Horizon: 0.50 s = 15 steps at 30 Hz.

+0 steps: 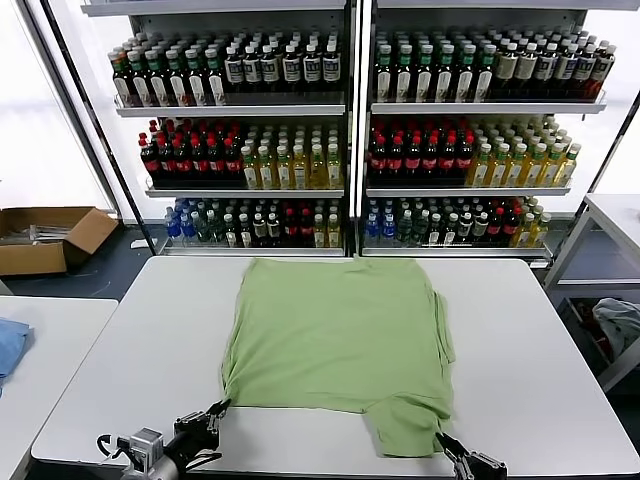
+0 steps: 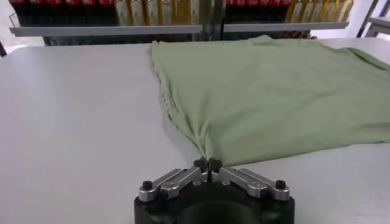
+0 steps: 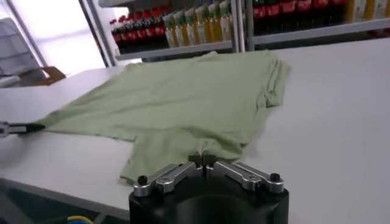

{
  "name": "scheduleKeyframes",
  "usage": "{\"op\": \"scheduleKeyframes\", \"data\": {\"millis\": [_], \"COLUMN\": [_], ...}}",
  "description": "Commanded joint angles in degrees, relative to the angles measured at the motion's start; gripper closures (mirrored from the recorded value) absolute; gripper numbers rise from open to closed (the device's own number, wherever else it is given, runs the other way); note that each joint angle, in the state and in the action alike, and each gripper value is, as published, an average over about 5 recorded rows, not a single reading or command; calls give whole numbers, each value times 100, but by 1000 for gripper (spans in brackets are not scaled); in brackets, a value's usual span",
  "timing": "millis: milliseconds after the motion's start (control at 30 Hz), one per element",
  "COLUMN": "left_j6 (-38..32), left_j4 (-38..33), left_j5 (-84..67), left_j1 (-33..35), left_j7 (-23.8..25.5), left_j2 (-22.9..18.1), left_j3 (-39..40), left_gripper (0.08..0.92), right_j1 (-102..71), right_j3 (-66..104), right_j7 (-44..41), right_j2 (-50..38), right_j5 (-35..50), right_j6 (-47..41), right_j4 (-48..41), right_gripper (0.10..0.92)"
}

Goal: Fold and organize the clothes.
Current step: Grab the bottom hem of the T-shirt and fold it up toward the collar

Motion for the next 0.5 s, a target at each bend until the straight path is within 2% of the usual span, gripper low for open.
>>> {"op": "scheduleKeyframes", "data": {"millis": [33,500], "left_j6": [-168,-144], "left_j4": [-899,-1857], "left_j5": [240,307], "left_j1": [628,1701], "left_j7": [-73,-197], "left_j2": [-67,-121], "left_j3": [-150,-637], "left_gripper": [915,914], "right_j1": [-375,-857], "right_j3": [176,745], "right_j7": [-313,-590], "right_j2": [49,204], "right_j5": [227,1144], "right_j6": [340,809], "right_j4": [162,391], "right_gripper": [919,919]}}
